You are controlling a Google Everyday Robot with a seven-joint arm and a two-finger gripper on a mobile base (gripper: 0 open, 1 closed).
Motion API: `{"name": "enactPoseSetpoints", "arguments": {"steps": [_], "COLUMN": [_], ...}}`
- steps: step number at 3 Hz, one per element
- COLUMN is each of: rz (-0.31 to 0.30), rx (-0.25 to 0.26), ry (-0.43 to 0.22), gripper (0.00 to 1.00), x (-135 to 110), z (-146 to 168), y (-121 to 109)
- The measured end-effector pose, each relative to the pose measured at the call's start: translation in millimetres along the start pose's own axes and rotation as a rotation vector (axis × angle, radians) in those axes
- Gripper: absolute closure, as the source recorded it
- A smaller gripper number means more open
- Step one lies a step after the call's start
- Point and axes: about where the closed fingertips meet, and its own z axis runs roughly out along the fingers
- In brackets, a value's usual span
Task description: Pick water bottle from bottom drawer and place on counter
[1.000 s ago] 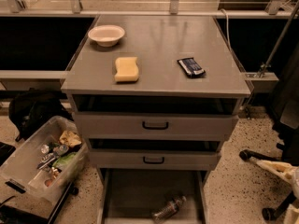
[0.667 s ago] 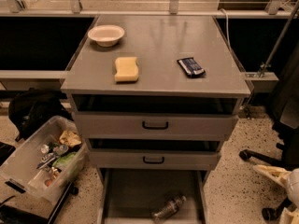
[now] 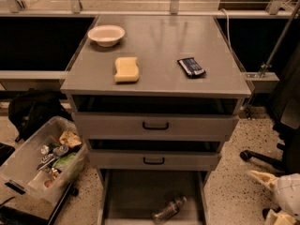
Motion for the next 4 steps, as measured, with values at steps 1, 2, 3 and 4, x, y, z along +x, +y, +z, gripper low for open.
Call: {"name": "enactPoseSetpoints", "arguments": {"steps": [1,2,3,4], "rz": [0.026,0.049,0.049,0.032], "rx": [0.037,0.067,0.066,0.066], "ry": [-0.041,-0.076,-0.076,-0.065], "gripper": [0.0,0.0,0.0,0.0], "x": [24.2,44.7,44.7,36.7], "z": [29.1,53.8,54.3,47.7], "y": [-23.1,-42.7,-42.7,-40.7]}}
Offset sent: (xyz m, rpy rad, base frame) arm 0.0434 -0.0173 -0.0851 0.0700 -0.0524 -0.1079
